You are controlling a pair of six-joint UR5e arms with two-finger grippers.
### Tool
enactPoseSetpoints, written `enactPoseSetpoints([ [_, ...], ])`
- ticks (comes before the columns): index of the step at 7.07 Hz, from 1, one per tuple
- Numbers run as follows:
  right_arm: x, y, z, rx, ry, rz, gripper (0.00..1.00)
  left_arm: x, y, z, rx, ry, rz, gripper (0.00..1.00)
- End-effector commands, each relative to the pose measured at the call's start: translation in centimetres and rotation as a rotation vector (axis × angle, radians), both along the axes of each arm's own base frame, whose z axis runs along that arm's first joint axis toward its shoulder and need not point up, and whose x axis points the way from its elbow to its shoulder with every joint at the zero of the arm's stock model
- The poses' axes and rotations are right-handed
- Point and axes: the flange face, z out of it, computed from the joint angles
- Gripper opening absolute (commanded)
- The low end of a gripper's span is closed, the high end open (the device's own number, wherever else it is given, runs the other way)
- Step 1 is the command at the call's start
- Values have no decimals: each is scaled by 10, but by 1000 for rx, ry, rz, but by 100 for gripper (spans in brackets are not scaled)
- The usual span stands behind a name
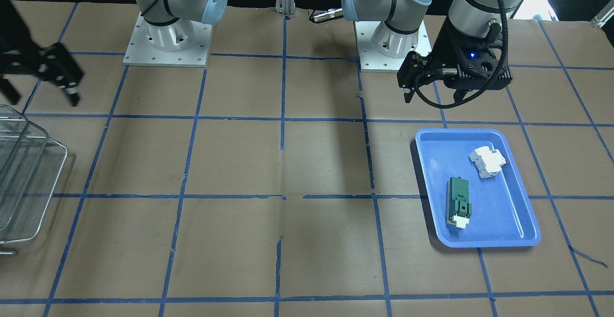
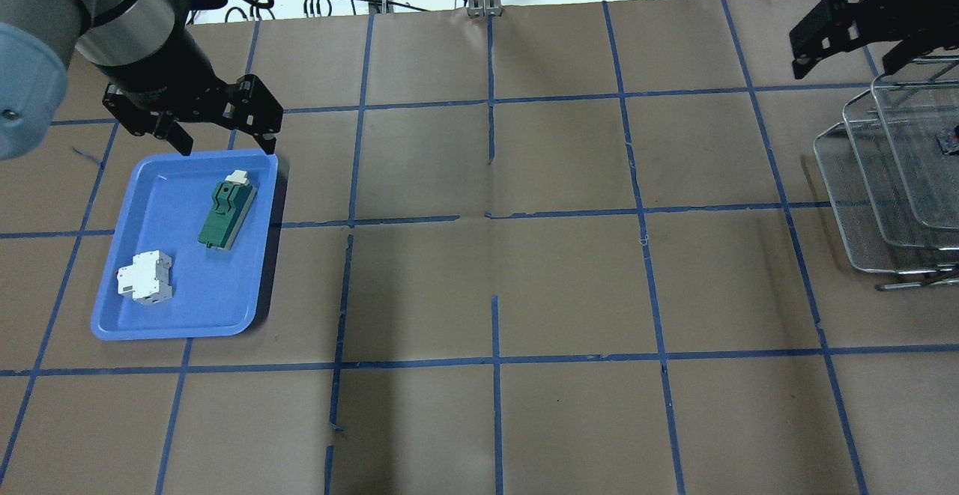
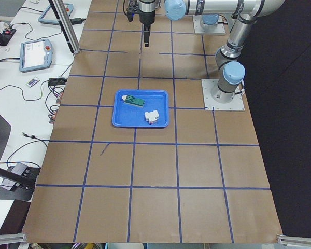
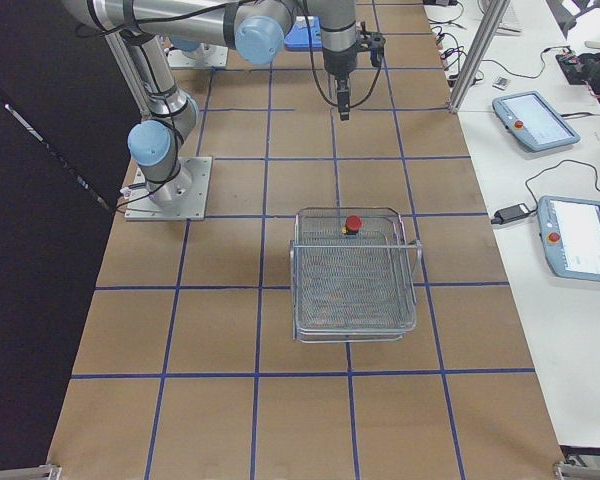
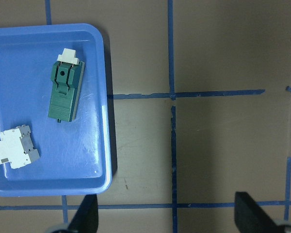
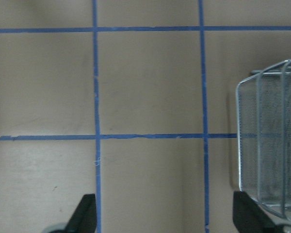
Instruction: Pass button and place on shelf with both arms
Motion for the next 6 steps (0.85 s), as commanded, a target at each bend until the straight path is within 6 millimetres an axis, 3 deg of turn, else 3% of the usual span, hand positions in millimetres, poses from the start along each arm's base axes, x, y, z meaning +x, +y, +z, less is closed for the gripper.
enactPoseSetpoints([
  [1,91,18,-5,31,-23,137,100,-7,-3,16,-35,53,9,100],
  [2,92,18,-8,43,-27,106,100,-9,-9,34,-60,46,4,100],
  [4,92,18,-9,45,-29,93,100,-11,2,25,15,62,9,100],
  [6,92,18,-9,47,-29,95,100,-6,-2,41,-19,46,10,100],
])
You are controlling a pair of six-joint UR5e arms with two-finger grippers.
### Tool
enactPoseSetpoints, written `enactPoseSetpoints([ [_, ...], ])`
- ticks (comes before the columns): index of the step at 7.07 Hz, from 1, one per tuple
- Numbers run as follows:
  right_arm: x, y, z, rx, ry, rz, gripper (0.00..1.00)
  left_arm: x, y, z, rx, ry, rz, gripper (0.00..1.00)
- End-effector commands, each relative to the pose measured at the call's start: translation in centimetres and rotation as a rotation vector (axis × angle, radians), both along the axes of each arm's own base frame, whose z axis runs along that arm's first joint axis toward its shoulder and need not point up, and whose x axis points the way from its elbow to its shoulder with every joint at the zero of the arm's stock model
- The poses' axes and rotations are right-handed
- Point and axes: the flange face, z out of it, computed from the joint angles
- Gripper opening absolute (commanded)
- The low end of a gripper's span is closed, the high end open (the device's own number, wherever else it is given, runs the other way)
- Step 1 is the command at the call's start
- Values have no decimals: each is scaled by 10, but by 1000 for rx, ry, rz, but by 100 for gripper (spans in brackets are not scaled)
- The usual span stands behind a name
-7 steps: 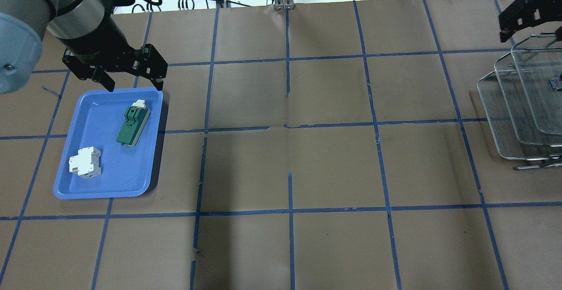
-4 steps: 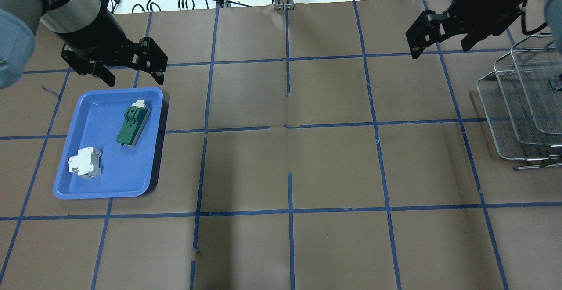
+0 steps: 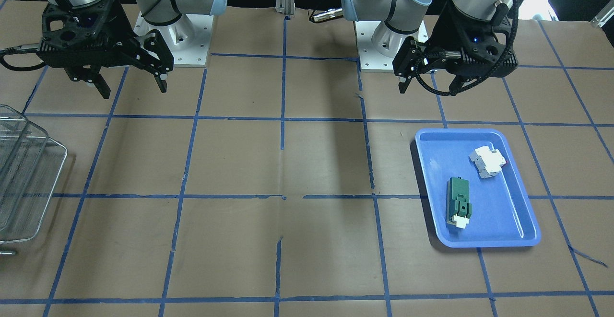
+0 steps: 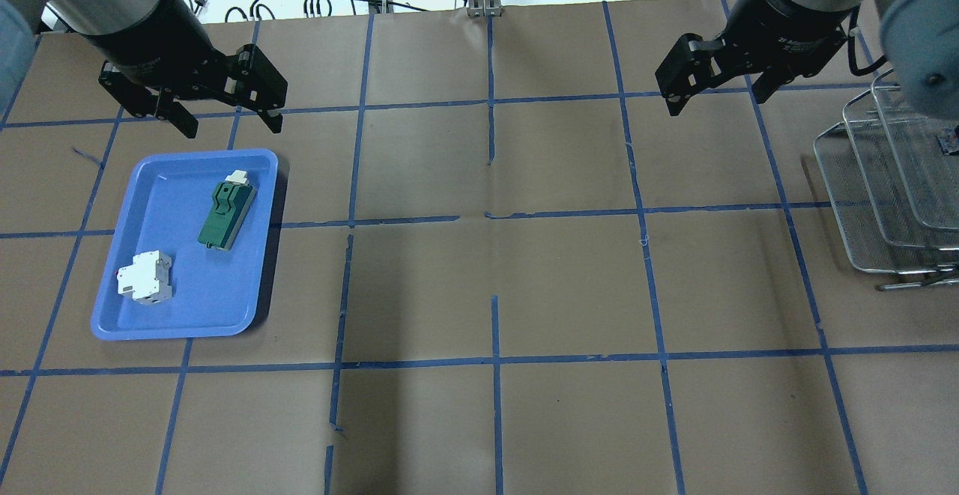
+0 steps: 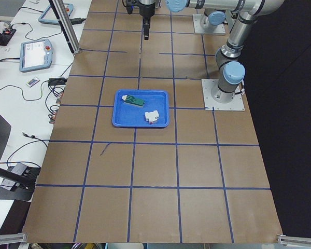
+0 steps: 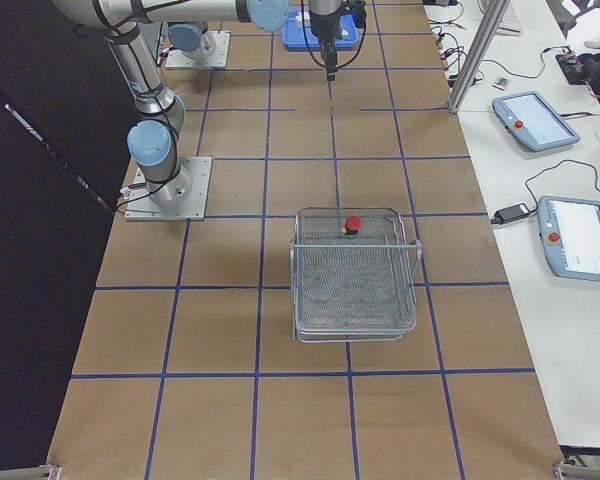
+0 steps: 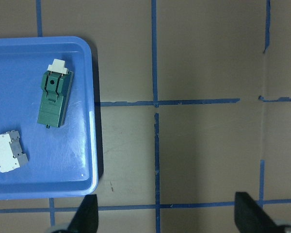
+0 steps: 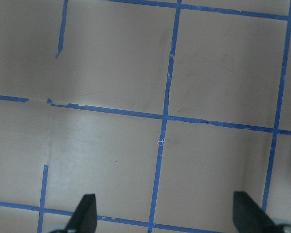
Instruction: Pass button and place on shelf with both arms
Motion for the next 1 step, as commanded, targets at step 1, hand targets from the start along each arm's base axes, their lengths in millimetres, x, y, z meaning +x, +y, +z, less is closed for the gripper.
enactPoseSetpoints([
  [1,0,0,-1,1,1,1,100,1,-8,13,-34,-9,9,100],
])
